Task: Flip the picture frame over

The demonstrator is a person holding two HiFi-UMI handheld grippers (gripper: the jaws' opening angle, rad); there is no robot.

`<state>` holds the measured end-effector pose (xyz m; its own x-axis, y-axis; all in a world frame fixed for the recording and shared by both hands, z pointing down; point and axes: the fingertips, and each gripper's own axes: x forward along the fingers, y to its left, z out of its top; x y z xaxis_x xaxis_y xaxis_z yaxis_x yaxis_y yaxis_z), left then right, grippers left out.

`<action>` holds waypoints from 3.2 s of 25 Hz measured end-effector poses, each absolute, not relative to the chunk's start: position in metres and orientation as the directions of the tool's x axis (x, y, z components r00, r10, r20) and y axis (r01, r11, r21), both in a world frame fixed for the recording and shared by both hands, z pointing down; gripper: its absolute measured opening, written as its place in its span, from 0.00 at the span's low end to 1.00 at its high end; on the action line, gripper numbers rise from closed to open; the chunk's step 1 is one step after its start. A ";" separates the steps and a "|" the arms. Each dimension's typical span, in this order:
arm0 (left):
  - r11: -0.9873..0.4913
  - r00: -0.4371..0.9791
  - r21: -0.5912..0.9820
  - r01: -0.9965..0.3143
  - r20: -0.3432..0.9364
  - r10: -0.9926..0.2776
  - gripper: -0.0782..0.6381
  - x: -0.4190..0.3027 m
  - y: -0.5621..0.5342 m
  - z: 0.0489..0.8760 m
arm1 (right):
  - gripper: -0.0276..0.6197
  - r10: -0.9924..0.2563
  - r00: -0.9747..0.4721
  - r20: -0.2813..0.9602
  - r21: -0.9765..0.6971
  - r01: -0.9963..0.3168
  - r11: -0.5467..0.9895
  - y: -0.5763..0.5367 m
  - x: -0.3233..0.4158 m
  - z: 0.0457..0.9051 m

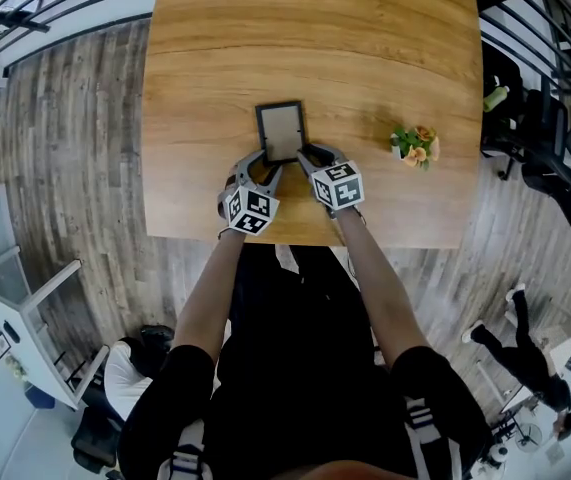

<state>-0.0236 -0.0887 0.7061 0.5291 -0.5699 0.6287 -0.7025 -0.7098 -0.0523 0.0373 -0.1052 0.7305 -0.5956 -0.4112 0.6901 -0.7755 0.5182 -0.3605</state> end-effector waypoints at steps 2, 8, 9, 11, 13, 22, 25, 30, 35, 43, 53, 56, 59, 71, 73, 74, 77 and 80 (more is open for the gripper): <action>-0.701 0.538 -0.023 -0.713 0.624 -0.567 0.37 -0.024 -0.088 0.707 | 0.23 -0.389 -0.601 0.698 -0.389 -0.774 0.499 -0.105 0.036 0.733; -0.689 0.544 0.007 -0.725 0.619 -0.567 0.37 -0.026 -0.090 0.707 | 0.17 -0.386 -0.579 0.718 -0.450 -0.810 0.377 -0.109 0.042 0.737; -0.683 0.541 0.010 -0.731 0.619 -0.569 0.37 -0.026 -0.090 0.707 | 0.17 -0.391 -0.577 0.717 -0.455 -0.813 0.365 -0.110 0.041 0.737; -0.675 0.539 0.018 -0.738 0.617 -0.573 0.37 -0.027 -0.090 0.707 | 0.20 -0.393 -0.589 0.706 -0.475 -0.805 0.355 -0.110 0.039 0.734; -0.677 0.545 0.025 -0.736 0.614 -0.570 0.37 -0.026 -0.091 0.707 | 0.25 -0.383 -0.609 0.694 -0.499 -0.791 0.354 -0.110 0.035 0.727; -0.647 0.604 0.149 -0.748 0.557 -0.570 0.37 -0.032 -0.092 0.701 | 0.25 -0.412 -0.667 0.620 -0.562 -0.745 0.360 -0.106 0.034 0.701; -0.641 0.641 0.220 -0.736 0.531 -0.554 0.37 -0.036 -0.092 0.697 | 0.22 -0.452 -0.686 0.570 -0.585 -0.725 0.364 -0.108 0.032 0.682; -0.643 0.688 0.307 -0.702 0.525 -0.501 0.37 -0.041 -0.092 0.695 | 0.14 -0.487 -0.730 0.479 -0.651 -0.668 0.361 -0.113 0.030 0.668; -0.641 0.712 0.351 -0.683 0.517 -0.475 0.37 -0.044 -0.093 0.694 | 0.05 -0.490 -0.796 0.354 -0.770 -0.546 0.331 -0.117 0.027 0.663; -0.720 0.764 0.350 -0.600 0.518 -0.385 0.37 -0.037 -0.080 0.693 | 0.04 -0.395 -0.917 0.055 -0.921 -0.200 0.336 -0.103 -0.004 0.643; -0.783 0.772 0.297 -0.547 0.542 -0.333 0.37 -0.024 -0.072 0.700 | 0.05 -0.324 -0.924 0.200 -0.841 -0.332 0.427 -0.078 -0.031 0.661; -0.788 0.773 0.296 -0.539 0.545 -0.324 0.37 -0.024 -0.069 0.701 | 0.17 -0.376 -0.863 0.338 -0.713 -0.496 0.496 -0.088 -0.008 0.673; -0.794 0.760 0.242 -0.558 0.531 -0.373 0.38 -0.027 -0.071 0.692 | 0.27 -0.443 -0.733 0.516 -0.486 -0.676 0.554 -0.103 0.021 0.689; -0.709 0.630 0.201 -0.676 0.656 -0.415 0.43 -0.038 -0.055 0.721 | 0.20 -0.430 -0.530 0.731 -0.353 -0.833 0.426 -0.108 0.040 0.735; -0.696 0.624 0.204 -0.688 0.656 -0.425 0.43 -0.038 -0.055 0.721 | 0.20 -0.409 -0.517 0.752 -0.348 -0.838 0.421 -0.108 0.040 0.736; -0.696 0.623 0.202 -0.689 0.656 -0.427 0.43 -0.038 -0.055 0.721 | 0.19 -0.400 -0.506 0.764 -0.337 -0.842 0.421 -0.108 0.040 0.737; -0.700 0.629 0.198 -0.686 0.645 -0.435 0.43 -0.036 -0.056 0.719 | 0.22 -0.400 -0.465 0.789 -0.285 -0.855 0.432 -0.112 0.039 0.738; -0.704 0.631 0.201 -0.681 0.650 -0.424 0.43 -0.037 -0.054 0.721 | 0.24 -0.405 -0.452 0.795 -0.258 -0.856 0.449 -0.118 0.036 0.738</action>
